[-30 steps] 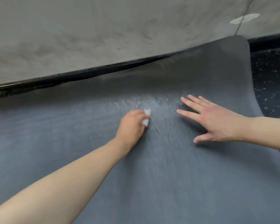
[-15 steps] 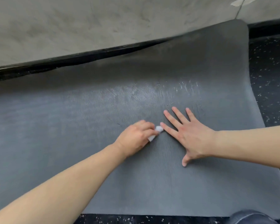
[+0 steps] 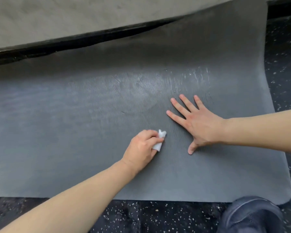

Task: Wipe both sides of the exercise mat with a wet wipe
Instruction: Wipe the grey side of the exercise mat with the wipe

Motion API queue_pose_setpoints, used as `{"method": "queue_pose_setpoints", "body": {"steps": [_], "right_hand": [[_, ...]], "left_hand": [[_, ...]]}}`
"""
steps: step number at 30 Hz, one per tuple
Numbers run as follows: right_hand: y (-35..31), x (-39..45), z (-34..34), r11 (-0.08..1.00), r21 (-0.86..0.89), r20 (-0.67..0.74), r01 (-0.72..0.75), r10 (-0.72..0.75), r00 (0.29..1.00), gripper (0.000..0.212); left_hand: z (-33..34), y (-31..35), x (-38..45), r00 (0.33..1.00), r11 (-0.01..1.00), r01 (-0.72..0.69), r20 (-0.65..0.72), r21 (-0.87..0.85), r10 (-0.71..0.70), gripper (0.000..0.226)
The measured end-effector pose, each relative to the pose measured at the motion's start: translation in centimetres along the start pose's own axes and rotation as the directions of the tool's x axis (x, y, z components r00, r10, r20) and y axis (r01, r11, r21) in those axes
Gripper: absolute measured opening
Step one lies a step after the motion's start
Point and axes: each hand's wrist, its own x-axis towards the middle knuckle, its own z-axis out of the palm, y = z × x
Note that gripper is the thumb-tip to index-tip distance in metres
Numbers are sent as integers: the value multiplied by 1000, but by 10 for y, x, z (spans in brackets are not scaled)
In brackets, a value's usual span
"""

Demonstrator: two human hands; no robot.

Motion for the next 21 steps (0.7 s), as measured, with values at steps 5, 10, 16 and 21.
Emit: {"method": "queue_pose_setpoints", "body": {"steps": [5, 10, 16, 21], "right_hand": [[4, -3, 5, 1000, -1, -40, 17, -17, 999, 159], [3, -6, 2, 1000, -1, -39, 17, -17, 999, 157], [2, -10, -2, 1000, 19, -20, 24, -24, 1000, 154], [17, -10, -20, 993, 106, -111, 60, -48, 993, 125]], "left_hand": [[9, 14, -17, 868, 929, -367, 341, -50, 362, 18], [24, 35, -43, 991, 992, -33, 123, -121, 48, 23], [18, 28, -57, 928, 970, -231, 285, -70, 241, 21], [40, 82, -71, 921, 971, -108, 346, -213, 178, 22]]}}
